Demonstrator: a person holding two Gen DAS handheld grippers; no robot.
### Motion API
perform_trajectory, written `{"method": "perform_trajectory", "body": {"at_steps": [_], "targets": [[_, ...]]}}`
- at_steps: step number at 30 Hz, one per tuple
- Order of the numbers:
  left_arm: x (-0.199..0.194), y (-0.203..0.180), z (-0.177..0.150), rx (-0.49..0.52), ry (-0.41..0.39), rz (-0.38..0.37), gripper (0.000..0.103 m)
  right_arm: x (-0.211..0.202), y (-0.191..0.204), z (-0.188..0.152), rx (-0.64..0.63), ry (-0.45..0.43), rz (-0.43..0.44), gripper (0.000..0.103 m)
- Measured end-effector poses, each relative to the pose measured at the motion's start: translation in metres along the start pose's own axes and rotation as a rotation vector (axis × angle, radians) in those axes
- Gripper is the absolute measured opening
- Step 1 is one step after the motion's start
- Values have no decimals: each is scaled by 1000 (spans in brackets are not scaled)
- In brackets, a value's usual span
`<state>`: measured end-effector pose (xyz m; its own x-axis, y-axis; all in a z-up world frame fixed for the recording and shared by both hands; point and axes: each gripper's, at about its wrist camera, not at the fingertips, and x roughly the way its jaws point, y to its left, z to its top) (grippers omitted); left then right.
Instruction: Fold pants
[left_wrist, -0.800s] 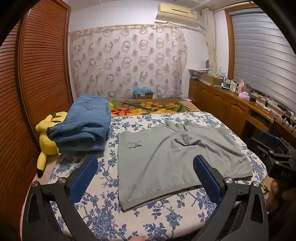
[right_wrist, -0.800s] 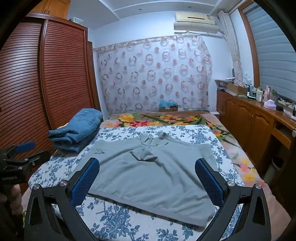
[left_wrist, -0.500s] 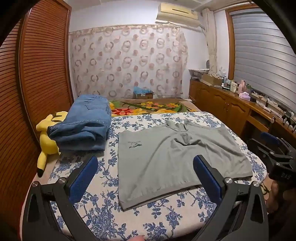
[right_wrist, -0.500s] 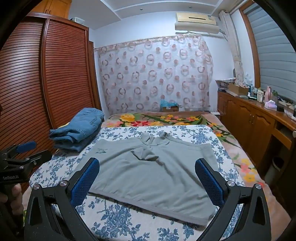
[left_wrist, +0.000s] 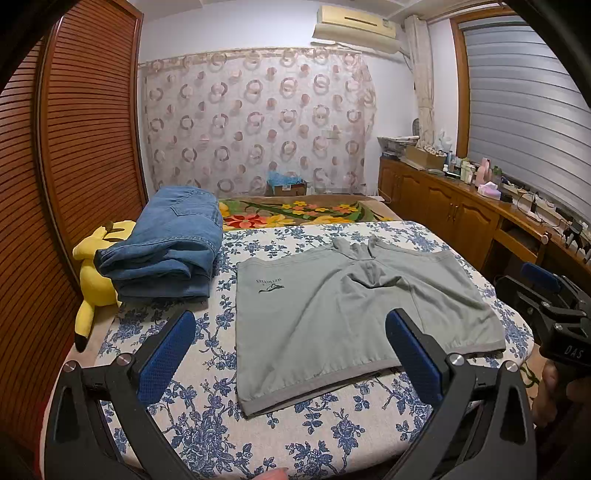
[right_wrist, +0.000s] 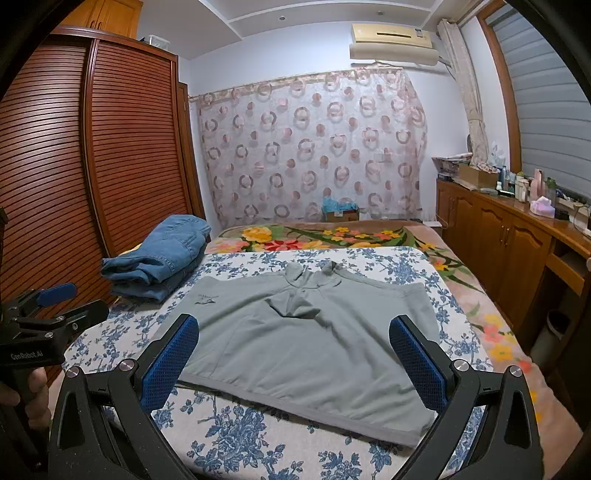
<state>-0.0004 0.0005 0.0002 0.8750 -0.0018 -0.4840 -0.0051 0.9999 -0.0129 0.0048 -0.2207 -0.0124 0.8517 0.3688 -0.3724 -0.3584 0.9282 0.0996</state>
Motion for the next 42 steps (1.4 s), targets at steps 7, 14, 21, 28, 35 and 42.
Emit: {"method": "perform_trajectory", "body": {"at_steps": [7,14,21,28,35,42], "targets": [[0,0,0,1,1,1,103,-1,2,-1,0,-4,3,103],[0,1,0,1,-2,1,103,-1,2,-1,1,-4,2,103],[-7,4,0,1,-5,1,103,-2,2,-1,0,-5,3,103],[-8,5,1,2,-6,2,103,-2,2,-1,0,-6,3,103],[-11,0,9,6,-12,7,103,-2,2,-1,1,-6,3,103],[-12,0,9,8,-14,9,103,-2,2,-1,2,-6,3,103]]}}
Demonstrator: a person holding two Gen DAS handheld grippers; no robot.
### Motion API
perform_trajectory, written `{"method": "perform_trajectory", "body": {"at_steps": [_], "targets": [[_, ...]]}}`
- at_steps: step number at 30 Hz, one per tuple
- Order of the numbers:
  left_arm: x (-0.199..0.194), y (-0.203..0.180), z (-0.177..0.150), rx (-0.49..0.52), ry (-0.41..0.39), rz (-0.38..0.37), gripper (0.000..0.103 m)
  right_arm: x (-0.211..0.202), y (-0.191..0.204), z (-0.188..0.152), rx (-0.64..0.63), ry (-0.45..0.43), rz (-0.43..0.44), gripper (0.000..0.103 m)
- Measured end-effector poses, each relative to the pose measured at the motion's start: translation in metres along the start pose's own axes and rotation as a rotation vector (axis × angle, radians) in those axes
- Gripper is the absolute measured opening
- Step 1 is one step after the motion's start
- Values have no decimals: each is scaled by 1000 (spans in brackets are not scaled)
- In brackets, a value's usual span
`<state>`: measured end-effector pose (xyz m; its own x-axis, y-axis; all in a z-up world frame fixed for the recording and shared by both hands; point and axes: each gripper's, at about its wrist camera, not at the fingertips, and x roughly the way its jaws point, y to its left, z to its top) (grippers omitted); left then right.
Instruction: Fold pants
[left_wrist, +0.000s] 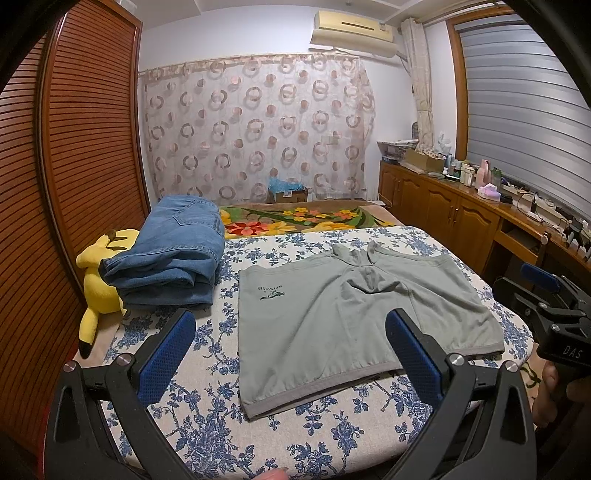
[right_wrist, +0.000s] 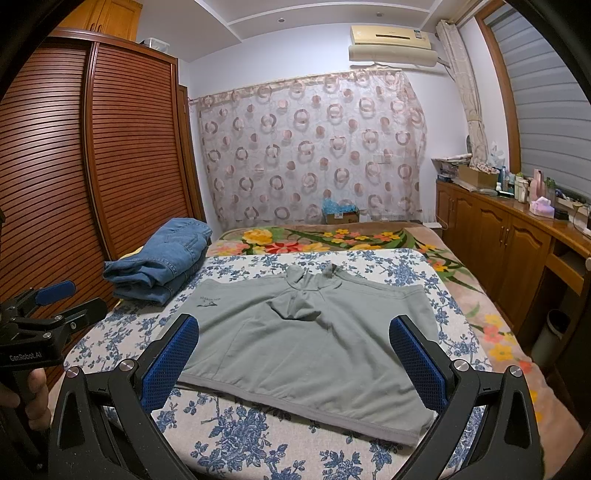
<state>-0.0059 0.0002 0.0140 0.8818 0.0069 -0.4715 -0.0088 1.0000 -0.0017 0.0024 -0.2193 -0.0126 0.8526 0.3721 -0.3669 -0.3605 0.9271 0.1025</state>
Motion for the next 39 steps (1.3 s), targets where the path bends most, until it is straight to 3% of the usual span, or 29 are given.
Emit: {"method": "perform_trajectory", "body": {"at_steps": [23,39], "targets": [[-1,-1,0,3,2,-1,103,-1,-1,0,3,1,2,103],[44,10,-20,-7,124,-22,103,11,-7,2,6,50,5,103]]}}
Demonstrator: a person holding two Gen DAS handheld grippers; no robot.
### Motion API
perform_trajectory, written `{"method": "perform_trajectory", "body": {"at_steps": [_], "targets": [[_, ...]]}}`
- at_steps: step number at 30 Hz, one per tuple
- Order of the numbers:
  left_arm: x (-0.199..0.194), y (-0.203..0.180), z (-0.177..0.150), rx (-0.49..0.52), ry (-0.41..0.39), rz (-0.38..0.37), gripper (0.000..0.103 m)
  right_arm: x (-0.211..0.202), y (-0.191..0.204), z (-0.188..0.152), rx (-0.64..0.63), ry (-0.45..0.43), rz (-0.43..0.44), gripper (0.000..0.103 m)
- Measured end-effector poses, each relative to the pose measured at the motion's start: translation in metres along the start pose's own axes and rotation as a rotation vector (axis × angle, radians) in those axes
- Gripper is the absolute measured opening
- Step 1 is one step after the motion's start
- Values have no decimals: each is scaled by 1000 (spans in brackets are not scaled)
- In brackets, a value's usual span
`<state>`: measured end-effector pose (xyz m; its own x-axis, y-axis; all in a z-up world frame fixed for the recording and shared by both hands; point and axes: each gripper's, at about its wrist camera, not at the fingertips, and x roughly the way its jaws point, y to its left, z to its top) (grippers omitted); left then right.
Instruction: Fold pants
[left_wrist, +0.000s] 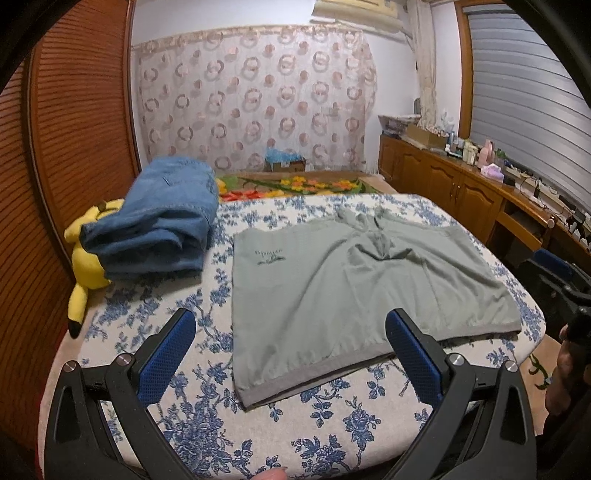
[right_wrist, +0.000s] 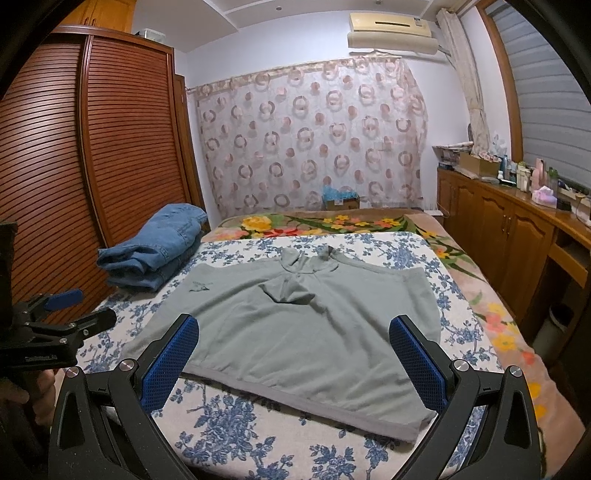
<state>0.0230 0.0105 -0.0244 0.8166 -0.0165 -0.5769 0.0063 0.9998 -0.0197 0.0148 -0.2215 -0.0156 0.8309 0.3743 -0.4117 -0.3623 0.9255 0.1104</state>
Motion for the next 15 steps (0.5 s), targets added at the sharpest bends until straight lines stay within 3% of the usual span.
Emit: {"method": "perform_trajectory", "body": {"at_steps": [15], "targets": [[53,-7,-16,71,122,-18,103,23,-16,-1,8,98,-28,103]]}}
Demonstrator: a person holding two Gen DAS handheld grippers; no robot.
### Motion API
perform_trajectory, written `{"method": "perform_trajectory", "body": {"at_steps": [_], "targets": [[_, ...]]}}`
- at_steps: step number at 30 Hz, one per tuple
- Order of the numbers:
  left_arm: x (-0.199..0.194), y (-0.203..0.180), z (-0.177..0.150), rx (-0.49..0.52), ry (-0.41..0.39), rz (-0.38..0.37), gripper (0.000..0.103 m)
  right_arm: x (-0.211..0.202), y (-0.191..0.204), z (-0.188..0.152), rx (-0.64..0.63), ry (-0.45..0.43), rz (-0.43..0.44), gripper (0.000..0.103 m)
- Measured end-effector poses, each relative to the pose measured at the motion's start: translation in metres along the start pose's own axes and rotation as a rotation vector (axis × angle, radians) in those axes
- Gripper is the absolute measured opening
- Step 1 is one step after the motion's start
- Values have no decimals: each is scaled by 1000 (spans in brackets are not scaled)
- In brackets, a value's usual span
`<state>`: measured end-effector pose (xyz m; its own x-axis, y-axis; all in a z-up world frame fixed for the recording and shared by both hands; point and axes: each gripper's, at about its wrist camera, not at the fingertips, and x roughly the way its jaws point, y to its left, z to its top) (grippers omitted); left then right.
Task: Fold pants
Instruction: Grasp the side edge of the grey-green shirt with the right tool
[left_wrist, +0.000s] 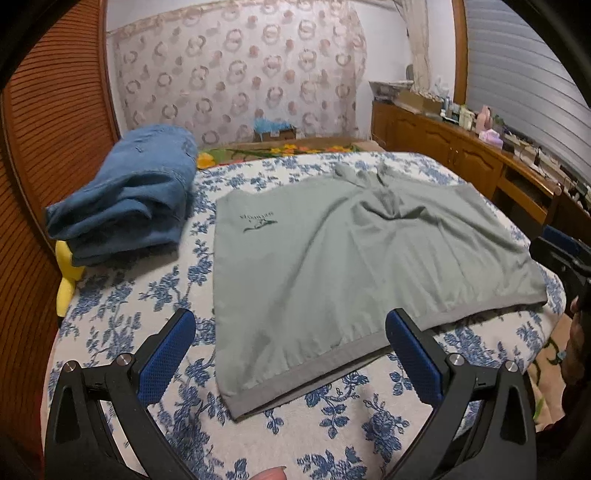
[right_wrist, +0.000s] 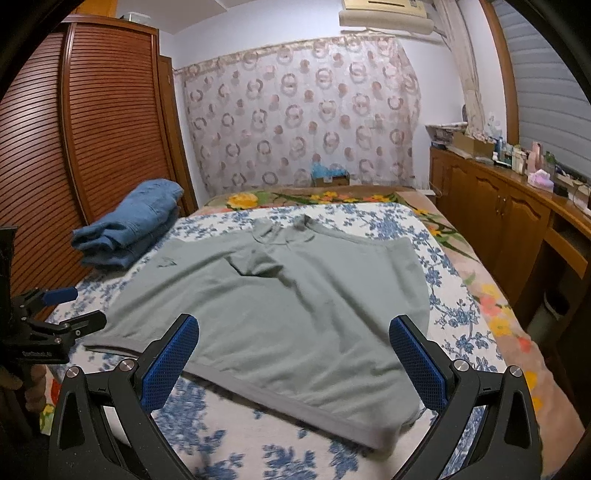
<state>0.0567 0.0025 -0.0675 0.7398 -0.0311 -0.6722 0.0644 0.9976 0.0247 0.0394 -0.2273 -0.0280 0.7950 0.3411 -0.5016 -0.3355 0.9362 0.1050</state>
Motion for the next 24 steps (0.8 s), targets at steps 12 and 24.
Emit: {"method": "perform_trajectory", "body": {"at_steps": [12,24], "targets": [[35,-3,12,42,79,-80,103,22,-33,9,13,164,-42,103],[58,-14,7,65,168,-124,103,8,-51,55,-14,271,-42,101]]}}
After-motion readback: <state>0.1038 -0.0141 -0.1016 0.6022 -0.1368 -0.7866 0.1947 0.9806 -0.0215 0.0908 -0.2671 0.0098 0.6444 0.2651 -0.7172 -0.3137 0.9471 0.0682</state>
